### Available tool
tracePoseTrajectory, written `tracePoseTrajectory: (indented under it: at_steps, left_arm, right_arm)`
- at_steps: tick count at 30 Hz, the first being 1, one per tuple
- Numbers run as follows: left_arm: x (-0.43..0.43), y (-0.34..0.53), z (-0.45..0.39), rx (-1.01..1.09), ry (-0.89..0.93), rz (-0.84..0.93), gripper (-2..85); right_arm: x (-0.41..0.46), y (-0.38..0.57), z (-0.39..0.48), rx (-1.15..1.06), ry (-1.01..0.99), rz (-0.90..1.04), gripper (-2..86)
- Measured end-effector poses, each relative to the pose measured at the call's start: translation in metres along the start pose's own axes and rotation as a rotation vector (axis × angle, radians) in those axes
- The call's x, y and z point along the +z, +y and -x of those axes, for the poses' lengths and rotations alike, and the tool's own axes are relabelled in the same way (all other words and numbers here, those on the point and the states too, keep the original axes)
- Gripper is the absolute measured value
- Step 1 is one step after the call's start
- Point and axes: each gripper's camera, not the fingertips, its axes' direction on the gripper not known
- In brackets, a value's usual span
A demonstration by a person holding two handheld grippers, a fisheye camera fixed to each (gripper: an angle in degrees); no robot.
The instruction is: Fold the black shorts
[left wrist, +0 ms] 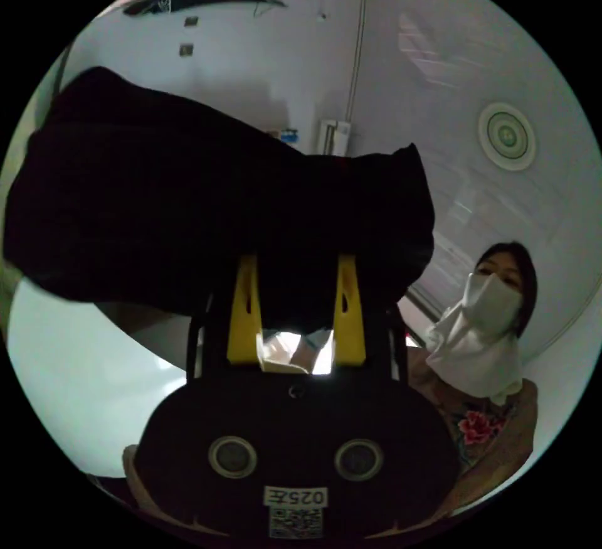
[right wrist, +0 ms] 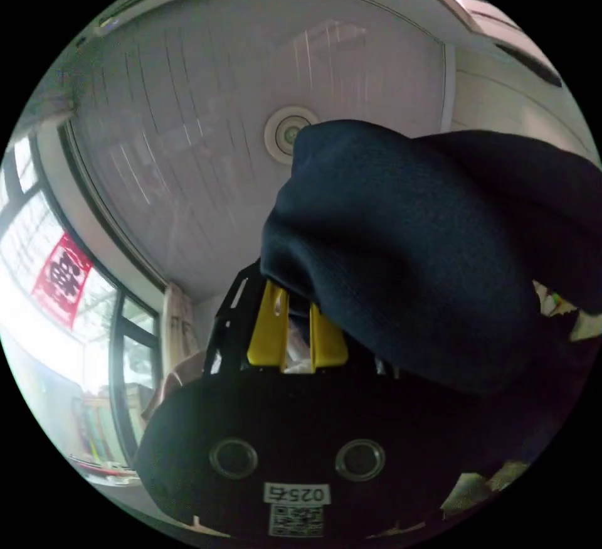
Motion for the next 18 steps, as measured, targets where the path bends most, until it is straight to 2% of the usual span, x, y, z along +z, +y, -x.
tracePoseTrajectory:
  at_steps: [1, 3, 5, 7, 11, 14, 18]
  left_arm:
    - [0.020, 0.022, 0.006, -0.025, 0.080, 0.057, 14.0]
    - [0.051, 0.061, 0.012, -0.062, 0.128, 0.149, 10.0]
    - [0.086, 0.120, 0.016, -0.105, 0.236, 0.198, 3.8]
    - [0.116, 0.162, 0.024, -0.165, 0.285, 0.268, 3.3]
    - [0.191, 0.269, 0.051, -0.249, 0.255, 0.630, 1.6]
    - [0.229, 0.359, 0.075, -0.335, 0.269, 0.859, -0.2]
    - [0.263, 0.465, 0.113, -0.381, 0.204, 1.045, -0.9]
  right_arm:
    - [0.017, 0.016, 0.024, -0.038, 0.069, 0.019, 2.5]
    - [0.040, 0.044, 0.059, -0.115, 0.164, 0.029, 2.9]
    - [0.063, 0.089, 0.100, -0.213, 0.235, -0.049, 3.4]
    - [0.071, 0.129, 0.130, -0.280, 0.280, -0.182, 3.6]
    - [0.088, 0.232, 0.207, -0.503, 0.370, -0.545, 3.5]
    - [0.116, 0.297, 0.261, -0.686, 0.496, -0.723, 3.4]
    - [0.172, 0.340, 0.311, -0.859, 0.733, -0.770, 3.2]
